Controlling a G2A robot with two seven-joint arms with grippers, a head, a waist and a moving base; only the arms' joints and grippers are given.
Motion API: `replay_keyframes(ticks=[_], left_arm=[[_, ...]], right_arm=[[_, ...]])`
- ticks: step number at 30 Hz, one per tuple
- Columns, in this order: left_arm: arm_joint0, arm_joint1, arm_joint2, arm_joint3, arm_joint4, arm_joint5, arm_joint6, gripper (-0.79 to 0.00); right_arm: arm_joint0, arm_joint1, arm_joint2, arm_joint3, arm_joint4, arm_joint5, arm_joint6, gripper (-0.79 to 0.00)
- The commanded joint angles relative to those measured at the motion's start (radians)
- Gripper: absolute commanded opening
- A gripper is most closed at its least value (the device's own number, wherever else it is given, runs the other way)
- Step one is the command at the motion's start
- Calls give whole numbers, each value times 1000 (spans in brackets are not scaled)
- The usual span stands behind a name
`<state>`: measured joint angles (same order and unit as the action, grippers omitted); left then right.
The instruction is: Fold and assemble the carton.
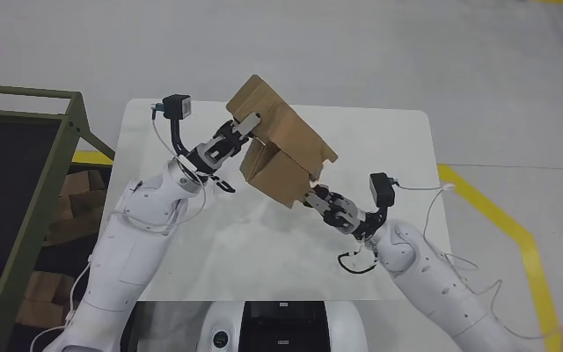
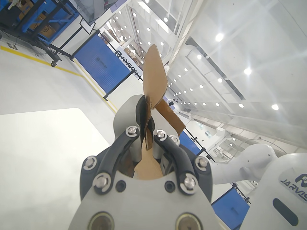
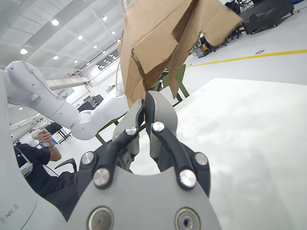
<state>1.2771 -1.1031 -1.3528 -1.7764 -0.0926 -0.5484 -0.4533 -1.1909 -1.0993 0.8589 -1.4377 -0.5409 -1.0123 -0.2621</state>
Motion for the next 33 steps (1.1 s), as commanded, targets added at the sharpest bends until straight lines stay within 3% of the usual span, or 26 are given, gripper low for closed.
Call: replay_keyframes(ticks=[1,27,29,31,33], left_arm=[[-1,0,-2,4,2,-3,-3,-785],[-7,4,-12,81,-5,-66,-97,-785],[-12,5,-10,87,-9,-60,-103,-471],[-16,4,-8,95,-12,-51,-107,0],[-21,4,-8,102,-16,-43,-112,0]], right_arm=[[-3,3,2,-5,0,0,-5,-785],[-69,58,67,-72,-56,0,-117,-785],[-72,62,68,-82,-64,0,-123,-785],[-75,65,70,-91,-71,0,-131,-785],[-78,69,71,-99,-76,0,-141,-785]])
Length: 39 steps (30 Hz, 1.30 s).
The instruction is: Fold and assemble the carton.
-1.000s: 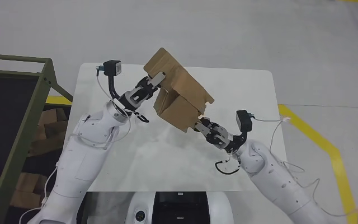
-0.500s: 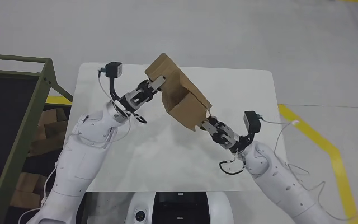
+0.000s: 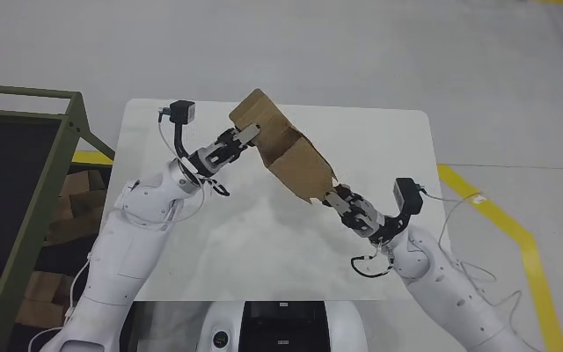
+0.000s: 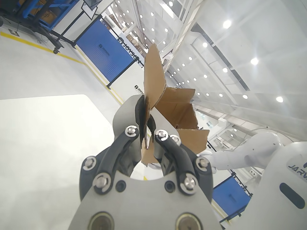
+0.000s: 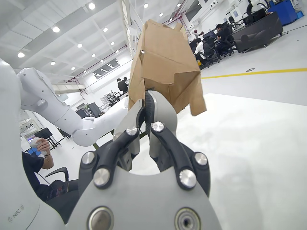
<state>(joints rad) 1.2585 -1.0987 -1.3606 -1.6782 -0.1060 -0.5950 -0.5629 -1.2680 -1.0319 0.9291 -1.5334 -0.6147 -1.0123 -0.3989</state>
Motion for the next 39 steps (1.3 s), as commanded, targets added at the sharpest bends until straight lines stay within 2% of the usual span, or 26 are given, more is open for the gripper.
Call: replay_keyframes(ticks=[1,10,16,19,24,28,31,35,39], left_arm=[[-5,0,0,10,-7,8,-5,0],[-25,3,-8,81,-51,25,-47,0],[-47,8,-21,128,-142,-45,-153,0],[-66,13,-22,154,-217,-96,-251,0],[-118,29,-31,222,-354,-161,-498,0],[-155,47,-21,224,-334,-131,-531,0],[-169,71,7,202,-297,-100,-563,0],[-185,106,41,187,-387,-45,-617,0],[-185,106,41,187,-387,-45,-617,0]], right_arm=[[-3,4,1,-6,-5,0,-9,-785],[-4,26,-7,-36,-22,0,-68,-785],[9,52,-24,-55,-20,0,-53,-785],[26,76,-47,-75,16,0,9,-785],[64,134,-86,-102,124,0,179,-785],[85,177,-96,-124,246,0,292,-785],[94,204,-102,-143,335,0,367,-785],[107,234,-113,-171,461,0,481,-785],[114,245,-108,-174,505,0,528,-785]])
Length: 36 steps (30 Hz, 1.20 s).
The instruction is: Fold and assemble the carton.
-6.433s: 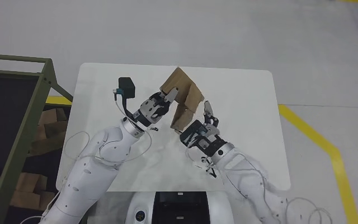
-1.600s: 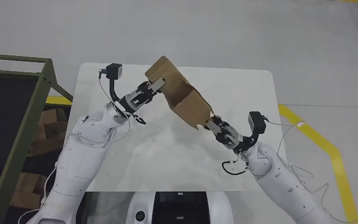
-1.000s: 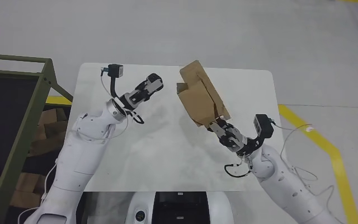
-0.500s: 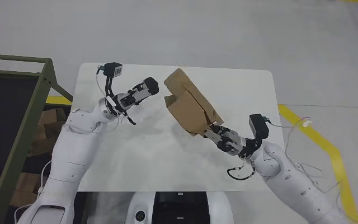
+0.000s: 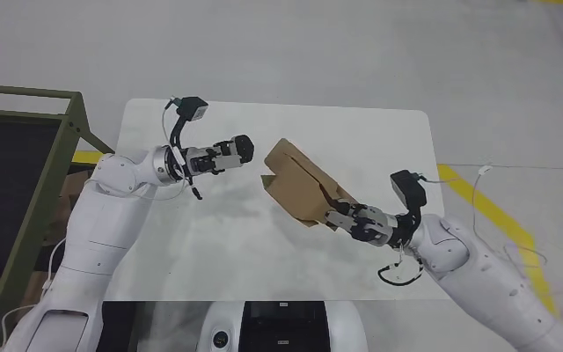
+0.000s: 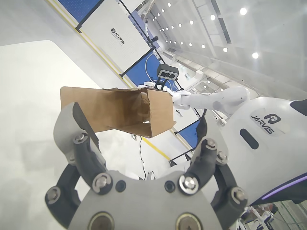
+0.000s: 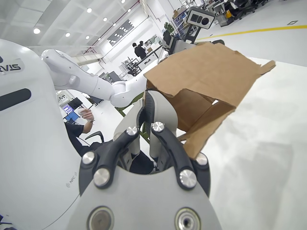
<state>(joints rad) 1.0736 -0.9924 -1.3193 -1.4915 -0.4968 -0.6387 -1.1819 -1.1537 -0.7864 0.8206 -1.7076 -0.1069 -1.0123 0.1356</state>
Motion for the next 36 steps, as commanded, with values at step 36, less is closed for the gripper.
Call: replay_keyframes(ticks=[36], left_arm=[[-56,140,194,-56,26,-145,145,0]], right_arm=[[64,-53,-42,6,164,0,177,-785]])
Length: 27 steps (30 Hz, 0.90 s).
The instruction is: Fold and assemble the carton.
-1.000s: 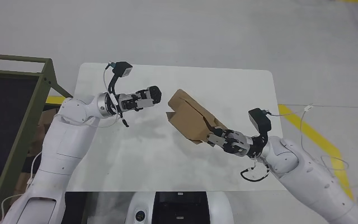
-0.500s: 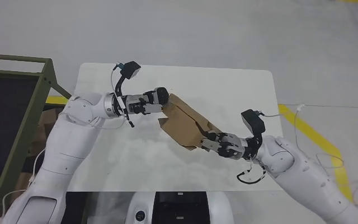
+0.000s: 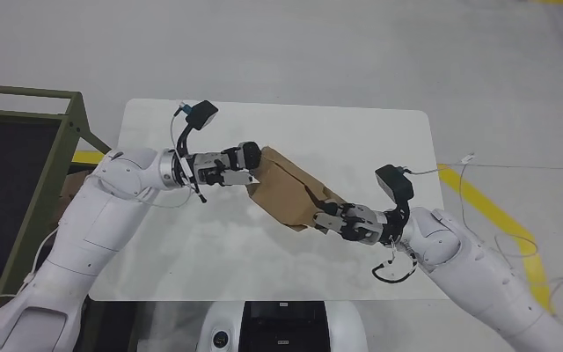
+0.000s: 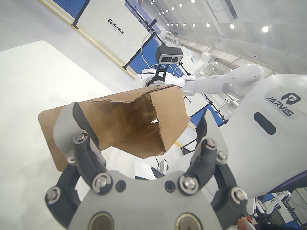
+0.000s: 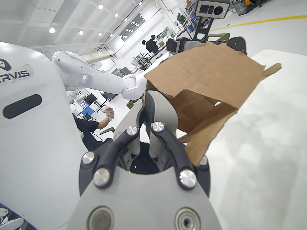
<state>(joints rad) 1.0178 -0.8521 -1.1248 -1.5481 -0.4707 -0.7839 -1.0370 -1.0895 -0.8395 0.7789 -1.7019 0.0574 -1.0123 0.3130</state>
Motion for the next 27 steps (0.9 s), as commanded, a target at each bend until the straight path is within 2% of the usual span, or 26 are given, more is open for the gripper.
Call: replay_keyframes(ticks=[1,13,27], left_arm=[[0,-1,0,0,0,0,0,0],[0,-1,0,0,0,0,0,0],[2,-1,0,-2,2,3,5,0]], right_arm=[[0,0,0,0,0,0,0,-785],[0,0,0,0,0,0,0,-785],[4,-22,8,-5,19,0,84,-785]])
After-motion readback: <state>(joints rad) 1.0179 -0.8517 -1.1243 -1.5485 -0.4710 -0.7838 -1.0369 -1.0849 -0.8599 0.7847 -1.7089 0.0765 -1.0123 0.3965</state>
